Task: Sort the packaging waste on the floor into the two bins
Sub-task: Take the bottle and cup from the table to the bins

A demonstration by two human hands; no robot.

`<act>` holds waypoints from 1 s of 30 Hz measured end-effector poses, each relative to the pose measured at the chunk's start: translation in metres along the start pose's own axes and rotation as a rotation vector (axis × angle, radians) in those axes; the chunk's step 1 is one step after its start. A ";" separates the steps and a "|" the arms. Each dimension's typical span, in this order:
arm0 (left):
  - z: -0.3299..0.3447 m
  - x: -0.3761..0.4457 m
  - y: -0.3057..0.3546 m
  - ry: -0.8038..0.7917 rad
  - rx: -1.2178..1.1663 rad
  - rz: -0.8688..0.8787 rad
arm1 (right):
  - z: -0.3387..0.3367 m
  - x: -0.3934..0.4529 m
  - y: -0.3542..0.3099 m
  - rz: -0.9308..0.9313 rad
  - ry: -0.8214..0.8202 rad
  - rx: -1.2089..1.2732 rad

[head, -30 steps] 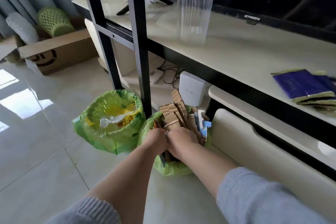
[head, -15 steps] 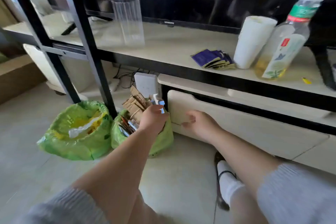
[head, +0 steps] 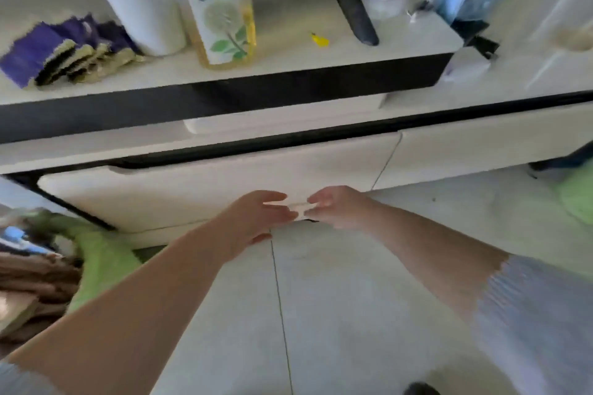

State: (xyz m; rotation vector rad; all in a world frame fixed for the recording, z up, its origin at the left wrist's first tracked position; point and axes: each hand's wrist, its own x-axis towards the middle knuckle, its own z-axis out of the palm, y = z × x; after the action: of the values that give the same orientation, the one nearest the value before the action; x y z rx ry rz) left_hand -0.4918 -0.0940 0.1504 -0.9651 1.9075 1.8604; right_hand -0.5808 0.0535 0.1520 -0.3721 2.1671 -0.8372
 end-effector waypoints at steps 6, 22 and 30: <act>0.097 0.020 0.051 -0.187 -0.063 -0.173 | -0.090 -0.032 0.064 0.212 0.212 0.303; 0.305 -0.156 0.356 -0.378 0.036 -0.230 | -0.395 -0.294 0.055 0.409 0.475 0.700; 0.346 -0.120 0.395 -0.092 -0.064 -0.111 | -0.466 -0.262 0.071 0.358 0.400 0.595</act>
State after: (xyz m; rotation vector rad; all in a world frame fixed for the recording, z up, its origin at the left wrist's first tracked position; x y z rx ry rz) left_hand -0.7406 0.2430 0.4886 -0.9668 1.7157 1.8779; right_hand -0.7560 0.4448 0.4783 0.5049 2.1051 -1.3630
